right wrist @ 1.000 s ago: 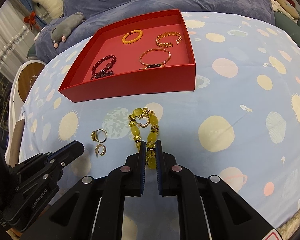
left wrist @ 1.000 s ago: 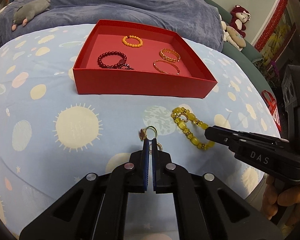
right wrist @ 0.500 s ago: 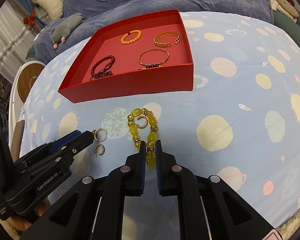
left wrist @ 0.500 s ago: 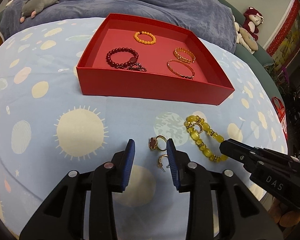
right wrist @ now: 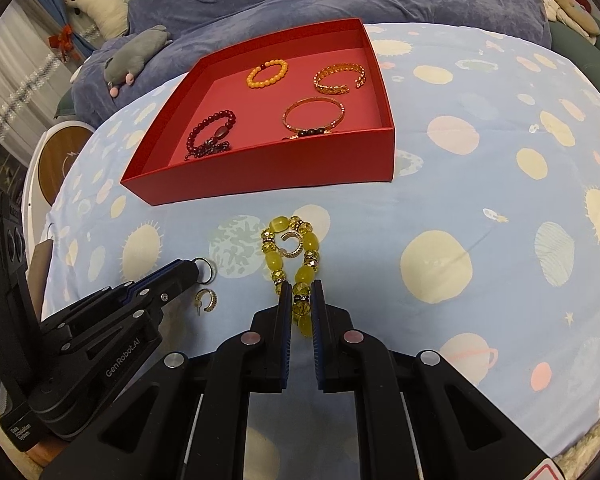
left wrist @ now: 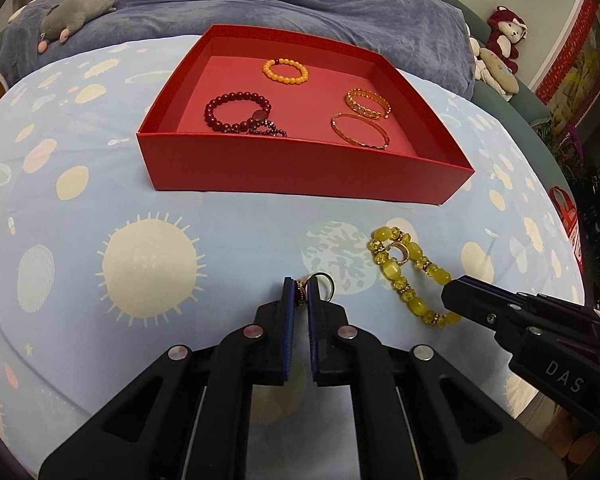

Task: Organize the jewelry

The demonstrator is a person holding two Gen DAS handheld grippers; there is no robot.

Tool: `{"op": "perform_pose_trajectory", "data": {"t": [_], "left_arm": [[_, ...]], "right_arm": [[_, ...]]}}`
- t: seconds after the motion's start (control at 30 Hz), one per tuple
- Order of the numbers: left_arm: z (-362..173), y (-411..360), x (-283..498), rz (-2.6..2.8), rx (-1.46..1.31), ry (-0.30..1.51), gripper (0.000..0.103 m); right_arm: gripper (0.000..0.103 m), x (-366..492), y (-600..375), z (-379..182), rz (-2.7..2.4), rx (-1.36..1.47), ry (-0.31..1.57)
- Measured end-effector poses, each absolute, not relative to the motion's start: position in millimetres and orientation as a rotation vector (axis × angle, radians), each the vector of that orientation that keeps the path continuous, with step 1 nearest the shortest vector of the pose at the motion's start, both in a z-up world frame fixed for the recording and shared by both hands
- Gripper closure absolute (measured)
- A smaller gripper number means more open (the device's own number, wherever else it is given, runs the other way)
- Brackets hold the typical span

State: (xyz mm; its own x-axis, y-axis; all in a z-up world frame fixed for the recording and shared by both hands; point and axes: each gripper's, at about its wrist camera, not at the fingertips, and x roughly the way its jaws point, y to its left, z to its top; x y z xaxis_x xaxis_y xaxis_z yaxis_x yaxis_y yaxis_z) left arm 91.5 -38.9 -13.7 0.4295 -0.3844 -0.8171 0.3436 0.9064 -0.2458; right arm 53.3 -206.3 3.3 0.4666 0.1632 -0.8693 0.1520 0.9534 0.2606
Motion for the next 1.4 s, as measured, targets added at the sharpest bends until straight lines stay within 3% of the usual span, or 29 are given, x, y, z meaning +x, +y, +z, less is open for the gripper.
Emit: {"op": "perform_pose_trajectory", "data": {"t": [0.77,1.13,1.4], "left_arm": [[70,-26,97,-0.492,-0.098,0.927,0.097],[95,-50,172,-0.497,-0.056,0.866,0.097],[77,-65,247,-0.480,-0.030,0.893,0.097]], "right_arm": [[0.094,59,-208,99,0.098,0.352,0.917],[0.094,136,-207,123,0.136,0.316,0.858],[0.094,212,-209,104,0.161,0.326,0.871]]}}
